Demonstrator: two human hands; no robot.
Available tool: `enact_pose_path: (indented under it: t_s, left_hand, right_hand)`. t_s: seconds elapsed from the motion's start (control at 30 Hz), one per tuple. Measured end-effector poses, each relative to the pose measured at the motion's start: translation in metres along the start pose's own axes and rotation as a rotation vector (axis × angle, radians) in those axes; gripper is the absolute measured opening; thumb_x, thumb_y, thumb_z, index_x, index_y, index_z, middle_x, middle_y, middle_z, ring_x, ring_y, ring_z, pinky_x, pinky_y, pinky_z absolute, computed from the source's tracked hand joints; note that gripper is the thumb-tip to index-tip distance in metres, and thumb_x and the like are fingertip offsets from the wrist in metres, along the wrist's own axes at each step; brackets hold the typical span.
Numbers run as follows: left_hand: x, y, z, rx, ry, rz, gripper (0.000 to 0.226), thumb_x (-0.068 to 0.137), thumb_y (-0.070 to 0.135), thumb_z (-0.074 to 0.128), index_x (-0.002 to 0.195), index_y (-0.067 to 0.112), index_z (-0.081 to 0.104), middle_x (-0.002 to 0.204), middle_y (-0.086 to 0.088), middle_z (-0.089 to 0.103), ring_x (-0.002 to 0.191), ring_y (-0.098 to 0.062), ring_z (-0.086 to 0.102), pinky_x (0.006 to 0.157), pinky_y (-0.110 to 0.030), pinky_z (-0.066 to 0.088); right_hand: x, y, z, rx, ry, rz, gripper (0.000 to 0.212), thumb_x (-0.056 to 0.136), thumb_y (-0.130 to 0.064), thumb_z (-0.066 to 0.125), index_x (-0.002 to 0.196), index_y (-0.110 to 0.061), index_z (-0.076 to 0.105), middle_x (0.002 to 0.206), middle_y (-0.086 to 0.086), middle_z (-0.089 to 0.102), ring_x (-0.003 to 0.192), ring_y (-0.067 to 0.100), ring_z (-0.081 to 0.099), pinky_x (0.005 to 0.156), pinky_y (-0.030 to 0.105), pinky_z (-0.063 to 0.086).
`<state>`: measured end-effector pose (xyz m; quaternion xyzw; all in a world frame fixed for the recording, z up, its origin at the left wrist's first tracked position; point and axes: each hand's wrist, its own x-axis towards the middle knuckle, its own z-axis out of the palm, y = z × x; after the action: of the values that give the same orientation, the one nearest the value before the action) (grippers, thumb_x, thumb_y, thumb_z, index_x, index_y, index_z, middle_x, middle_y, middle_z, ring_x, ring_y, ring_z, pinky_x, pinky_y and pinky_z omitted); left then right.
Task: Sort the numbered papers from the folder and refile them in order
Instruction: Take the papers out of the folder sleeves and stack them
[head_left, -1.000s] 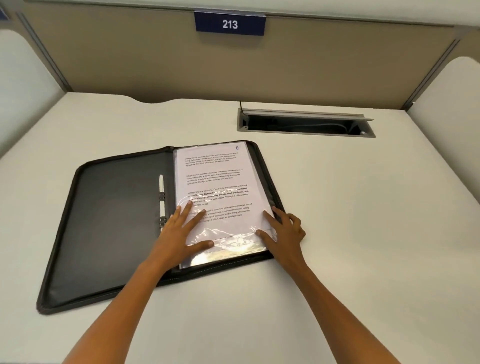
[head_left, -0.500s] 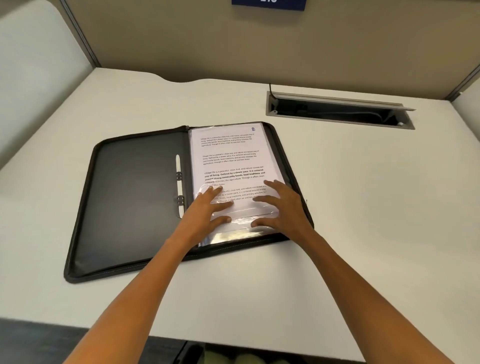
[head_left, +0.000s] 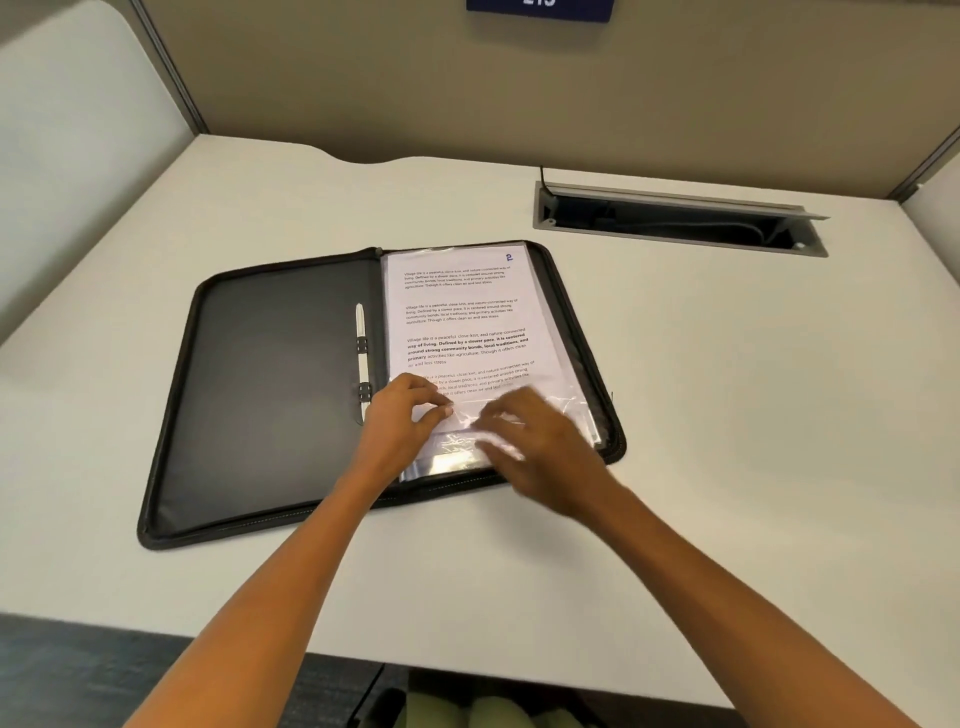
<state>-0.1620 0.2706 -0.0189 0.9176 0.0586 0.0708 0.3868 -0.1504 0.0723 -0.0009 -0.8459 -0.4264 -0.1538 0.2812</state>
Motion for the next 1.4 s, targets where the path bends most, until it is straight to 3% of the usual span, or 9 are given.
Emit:
enact_pose_path:
  t_s: [0.13,0.27,0.53,0.77,0.9,1.0,1.07,1.23,1.4]
  left_hand:
    - [-0.004,0.002,0.000,-0.031,0.020,-0.006,0.015,0.085,0.019,0.068,0.095,0.009,0.074,0.104,-0.004,0.063,0.096,-0.014,0.057,0.082,-0.021,0.039]
    - [-0.005,0.002,0.001,-0.033,0.046,-0.005,0.019,0.087,0.024,0.066,0.096,0.009,0.073,0.103,-0.003,0.064,0.094,-0.010,0.056,0.082,-0.020,0.039]
    - [-0.010,0.005,0.009,0.028,0.042,0.010,0.023,0.089,0.024,0.064,0.105,0.010,0.072,0.115,-0.005,0.060,0.106,-0.017,0.055,0.087,-0.021,0.037]
    - [-0.024,-0.007,0.018,0.140,0.007,0.115,0.044,0.093,0.039,0.048,0.130,0.016,0.055,0.144,-0.008,0.043,0.140,-0.026,0.028,0.113,-0.041,0.016]
    - [-0.037,-0.012,0.020,0.238,-0.027,0.207,0.050,0.093,0.045,0.039,0.131,0.016,0.054,0.143,-0.012,0.043,0.139,-0.031,0.030,0.113,-0.050,0.016]
    - [-0.049,-0.011,0.021,0.290,-0.023,0.305,0.041,0.091,0.041,0.045,0.121,0.016,0.056,0.136,-0.015,0.049,0.130,-0.028,0.039,0.105,-0.056,0.034]
    - [-0.055,-0.012,0.022,0.305,-0.020,0.342,0.030,0.089,0.038,0.057,0.113,0.019,0.058,0.132,-0.014,0.049,0.127,-0.026,0.040,0.100,-0.057,0.038]
    - [-0.061,-0.009,0.024,0.371,0.049,0.362,0.038,0.082,0.032,0.070,0.116,0.017,0.061,0.131,-0.016,0.050,0.127,-0.025,0.038,0.100,-0.059,0.037]
    - [-0.066,0.003,0.030,0.488,0.053,0.458,0.067,0.076,0.038,0.074,0.135,0.026,0.043,0.144,-0.019,0.039,0.135,-0.033,0.035,0.105,-0.059,0.030]
  right_hand:
    - [-0.021,-0.014,0.025,-0.143,-0.254,-0.097,0.033,0.083,-0.014,0.070,0.112,0.002,0.065,0.116,0.018,0.064,0.106,0.033,0.061,0.089,0.039,0.052]
    - [-0.013,-0.009,0.033,-0.309,-0.405,0.062,0.065,0.079,-0.044,0.073,0.122,0.004,0.060,0.126,0.019,0.060,0.120,0.032,0.056,0.101,0.043,0.042]
    - [-0.020,-0.027,0.054,-0.332,-0.623,0.351,0.107,0.081,-0.078,0.002,0.133,0.003,0.050,0.139,0.022,0.049,0.132,0.032,0.044,0.110,0.050,0.028]
    - [-0.053,-0.045,0.038,-0.276,-0.581,0.326,0.107,0.082,-0.075,-0.011,0.138,-0.003,0.046,0.144,0.015,0.045,0.135,0.028,0.041,0.111,0.048,0.016]
    - [-0.057,-0.042,0.027,-0.263,-0.559,0.338,0.090,0.095,-0.061,-0.001,0.123,-0.004,0.062,0.127,0.012,0.062,0.117,0.023,0.059,0.100,0.043,0.041]
    - [-0.051,-0.019,0.024,-0.192,-0.457,0.383,0.071,0.100,-0.049,0.015,0.134,0.004,0.048,0.138,0.020,0.050,0.128,0.032,0.049,0.108,0.045,0.027]
    - [-0.044,-0.002,0.019,-0.280,-0.356,0.324,0.053,0.092,-0.025,0.045,0.135,0.006,0.045,0.140,0.023,0.046,0.128,0.036,0.047,0.108,0.049,0.026]
    - [-0.029,0.023,-0.003,-0.497,-0.388,0.090,0.080,0.057,-0.009,0.076,0.131,0.005,0.050,0.138,0.025,0.048,0.131,0.040,0.043,0.111,0.054,0.026]
    - [-0.027,0.030,-0.004,-0.649,-0.248,-0.135,0.032,0.061,-0.001,0.079,0.091,0.003,0.071,0.094,0.020,0.070,0.094,0.035,0.067,0.098,0.047,0.047]
